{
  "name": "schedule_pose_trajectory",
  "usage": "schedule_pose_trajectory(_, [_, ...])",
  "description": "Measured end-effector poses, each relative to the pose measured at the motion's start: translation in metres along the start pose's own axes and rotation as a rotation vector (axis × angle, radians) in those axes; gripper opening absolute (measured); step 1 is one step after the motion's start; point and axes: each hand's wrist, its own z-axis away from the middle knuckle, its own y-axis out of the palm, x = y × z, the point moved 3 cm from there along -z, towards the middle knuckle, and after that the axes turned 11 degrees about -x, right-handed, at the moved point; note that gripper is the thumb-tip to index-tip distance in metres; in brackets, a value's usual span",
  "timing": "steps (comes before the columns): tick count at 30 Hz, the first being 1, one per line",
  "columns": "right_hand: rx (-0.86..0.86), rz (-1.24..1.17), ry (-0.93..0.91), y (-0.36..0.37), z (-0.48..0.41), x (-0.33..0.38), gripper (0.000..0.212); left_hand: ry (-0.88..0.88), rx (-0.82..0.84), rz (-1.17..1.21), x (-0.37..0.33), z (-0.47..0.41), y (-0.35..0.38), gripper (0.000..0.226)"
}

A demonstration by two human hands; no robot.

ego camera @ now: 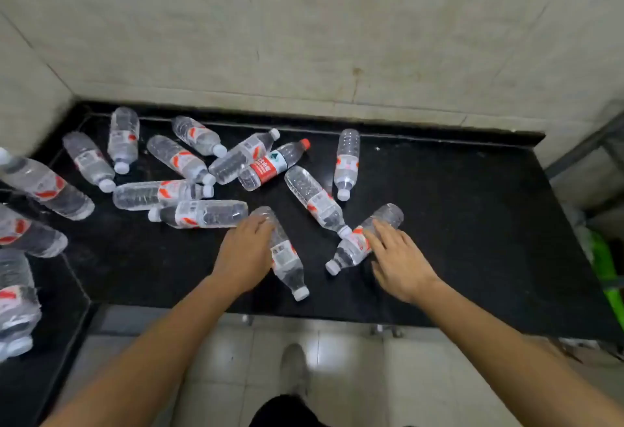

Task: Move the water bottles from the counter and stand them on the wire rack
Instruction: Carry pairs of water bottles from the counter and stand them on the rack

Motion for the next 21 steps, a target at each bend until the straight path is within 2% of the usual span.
schedule_pose_trajectory(2, [0.042,-0.064,0.012,0.020,-0.011,0.000,0.078,0.083,0.146,-0.142,0.004,-0.006,0.025,0.073])
schedule_pose_trajectory(4, [0.094,-0.048,-0.008,0.035,-0.013,0.002,0.080,0.276,0.265,-0.277,0.004,-0.004,0.047,0.092])
schedule_pose_trajectory(7, [0.102,0.029,-0.088,0.054,-0.027,-0.009,0.087,0.461,0.476,-0.375,-0.005,-0.008,0.076,0.087])
schedule_pose_trajectory(11, [0.157,0.051,-0.177,0.066,-0.046,-0.023,0.087,0.369,0.555,-0.374,-0.016,-0.021,0.096,0.079])
schedule_pose_trajectory(13, [0.215,0.100,-0.206,0.068,-0.054,-0.025,0.089,0.250,0.474,-0.311,-0.024,-0.022,0.103,0.076])
schedule_pose_trajectory(16, [0.162,0.141,-0.225,0.069,-0.063,-0.027,0.093,0.071,0.328,-0.216,-0.033,-0.020,0.108,0.075])
schedule_pose_trajectory(19, [0.167,0.089,-0.208,0.069,-0.069,-0.036,0.077,-0.023,0.255,-0.182,-0.039,-0.015,0.111,0.071])
schedule_pose_trajectory(21, [0.193,0.005,-0.120,0.071,-0.067,-0.048,0.071,-0.099,0.229,-0.128,-0.045,-0.012,0.107,0.066])
